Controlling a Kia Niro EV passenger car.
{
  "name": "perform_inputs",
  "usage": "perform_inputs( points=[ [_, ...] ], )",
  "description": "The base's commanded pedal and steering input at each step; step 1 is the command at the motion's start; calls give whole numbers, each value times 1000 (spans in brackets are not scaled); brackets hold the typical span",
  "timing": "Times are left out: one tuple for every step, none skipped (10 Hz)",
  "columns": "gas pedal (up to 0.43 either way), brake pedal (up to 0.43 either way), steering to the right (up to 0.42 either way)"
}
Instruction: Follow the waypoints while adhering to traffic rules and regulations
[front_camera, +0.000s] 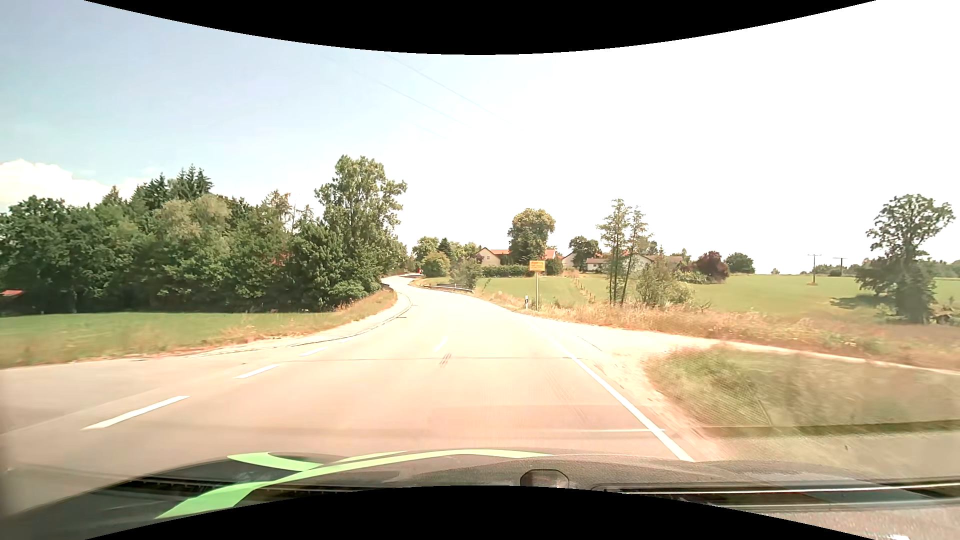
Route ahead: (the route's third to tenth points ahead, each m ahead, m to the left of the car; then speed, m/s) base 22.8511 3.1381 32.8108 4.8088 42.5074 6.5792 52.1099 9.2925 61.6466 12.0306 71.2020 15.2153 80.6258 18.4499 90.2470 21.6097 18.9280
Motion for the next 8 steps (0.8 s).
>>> perform_inputs(
  points=[
    [138,0,-19],
    [138,0,-20],
    [138,0,-22],
    [138,0,-24],
    [150,0,-25],
    [169,0,-25],
    [169,0,-27],
    [169,0,-28]
  ],
)
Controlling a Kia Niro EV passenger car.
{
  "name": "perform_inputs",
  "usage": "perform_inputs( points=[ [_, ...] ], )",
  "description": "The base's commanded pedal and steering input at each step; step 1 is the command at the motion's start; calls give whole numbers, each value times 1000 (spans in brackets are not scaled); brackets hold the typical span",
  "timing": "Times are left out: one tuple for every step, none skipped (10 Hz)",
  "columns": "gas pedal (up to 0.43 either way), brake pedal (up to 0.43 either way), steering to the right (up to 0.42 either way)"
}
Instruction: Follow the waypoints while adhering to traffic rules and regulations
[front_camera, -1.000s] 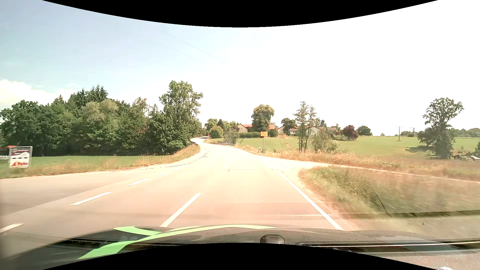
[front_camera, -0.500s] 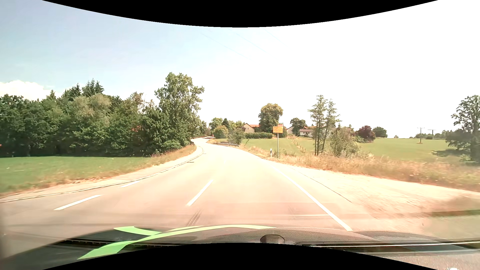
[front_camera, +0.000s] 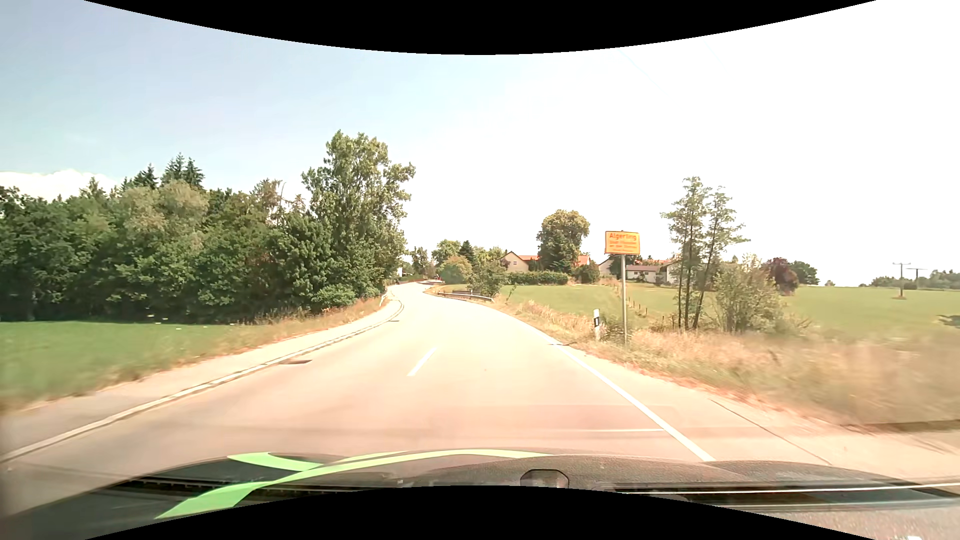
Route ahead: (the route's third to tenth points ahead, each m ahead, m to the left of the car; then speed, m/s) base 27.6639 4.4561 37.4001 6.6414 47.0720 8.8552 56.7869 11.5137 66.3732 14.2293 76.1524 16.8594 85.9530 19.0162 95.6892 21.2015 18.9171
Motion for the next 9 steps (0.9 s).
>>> perform_inputs(
  points=[
    [130,0,-28],
    [59,0,-28],
    [0,0,-28],
    [0,0,-29],
    [0,0,-29],
    [0,0,-30],
    [0,0,-31],
    [0,0,-31],
    [0,0,-31]
  ],
)
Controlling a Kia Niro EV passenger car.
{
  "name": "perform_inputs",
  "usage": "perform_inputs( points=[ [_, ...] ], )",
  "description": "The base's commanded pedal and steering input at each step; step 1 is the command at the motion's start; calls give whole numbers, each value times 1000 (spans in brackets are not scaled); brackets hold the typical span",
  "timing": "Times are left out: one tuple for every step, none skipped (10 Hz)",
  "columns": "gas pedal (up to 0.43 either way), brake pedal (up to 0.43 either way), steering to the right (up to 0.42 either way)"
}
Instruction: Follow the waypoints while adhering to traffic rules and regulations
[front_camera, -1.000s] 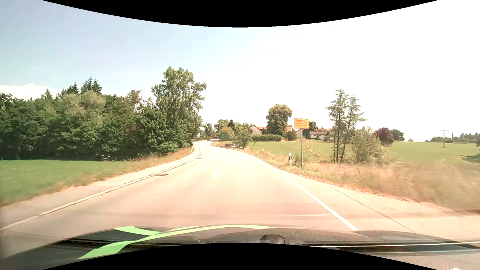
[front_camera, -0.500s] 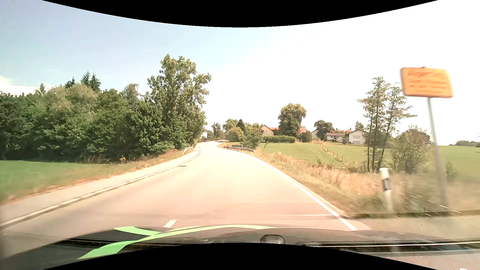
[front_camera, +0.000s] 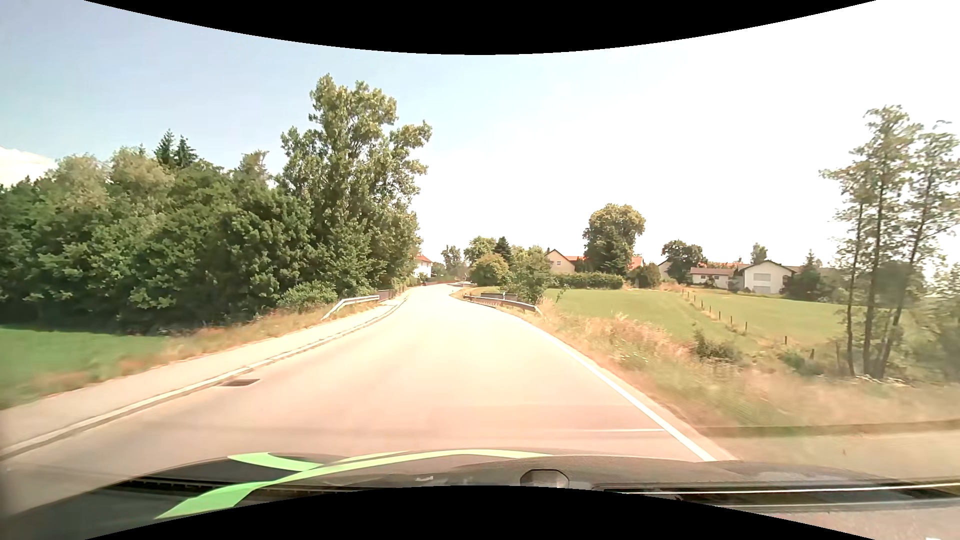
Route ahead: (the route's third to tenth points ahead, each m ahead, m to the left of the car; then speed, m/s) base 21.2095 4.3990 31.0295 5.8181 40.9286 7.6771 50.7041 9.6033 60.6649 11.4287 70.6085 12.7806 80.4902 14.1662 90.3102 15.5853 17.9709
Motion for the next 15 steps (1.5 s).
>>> perform_inputs(
  points=[
    [0,0,-30],
    [0,0,-30],
    [0,0,-31],
    [0,0,-30],
    [0,0,-30],
    [0,0,-28],
    [0,0,-26],
    [0,0,-26],
    [0,0,-26],
    [0,0,-26],
    [0,0,-26],
    [0,0,-25],
    [0,0,-25],
    [0,0,-25],
    [0,0,-24]
  ],
)
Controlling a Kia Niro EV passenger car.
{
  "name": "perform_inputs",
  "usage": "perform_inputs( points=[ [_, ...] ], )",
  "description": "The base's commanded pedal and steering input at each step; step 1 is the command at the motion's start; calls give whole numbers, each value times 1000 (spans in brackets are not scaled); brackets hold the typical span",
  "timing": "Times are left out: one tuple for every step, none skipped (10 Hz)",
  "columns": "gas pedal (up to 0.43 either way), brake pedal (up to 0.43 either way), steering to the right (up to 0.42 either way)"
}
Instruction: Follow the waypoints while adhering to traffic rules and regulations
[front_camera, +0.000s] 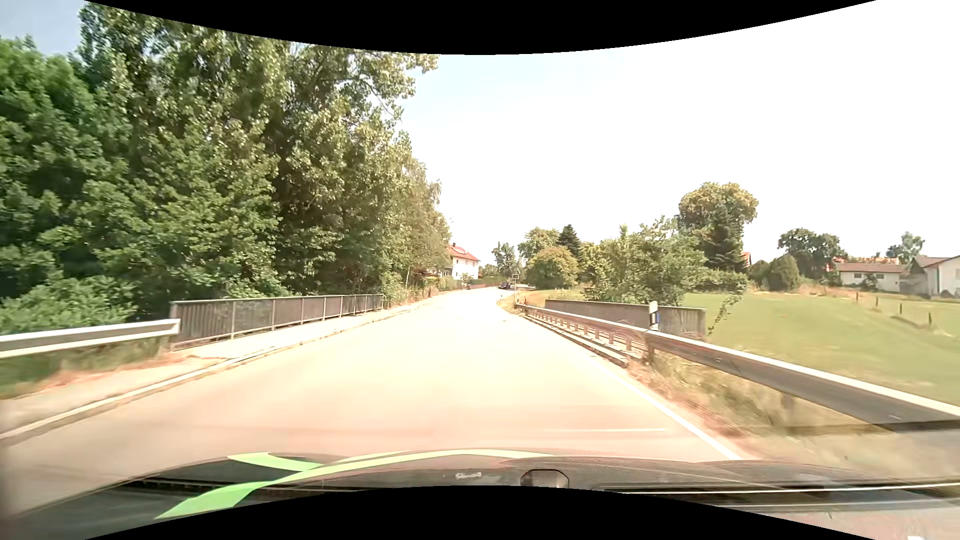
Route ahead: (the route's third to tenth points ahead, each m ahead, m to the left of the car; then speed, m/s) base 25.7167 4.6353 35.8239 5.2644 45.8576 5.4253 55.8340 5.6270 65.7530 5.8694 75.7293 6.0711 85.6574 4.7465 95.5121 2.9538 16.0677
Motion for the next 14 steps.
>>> perform_inputs(
  points=[
    [0,0,-23],
    [0,0,-23],
    [0,0,-22],
    [0,0,-21],
    [0,0,-20],
    [0,0,-18],
    [0,0,-17],
    [0,0,-16],
    [0,0,-16],
    [0,0,-15],
    [0,0,-11],
    [0,0,-6],
    [0,0,-5],
    [0,0,-5]
  ],
)
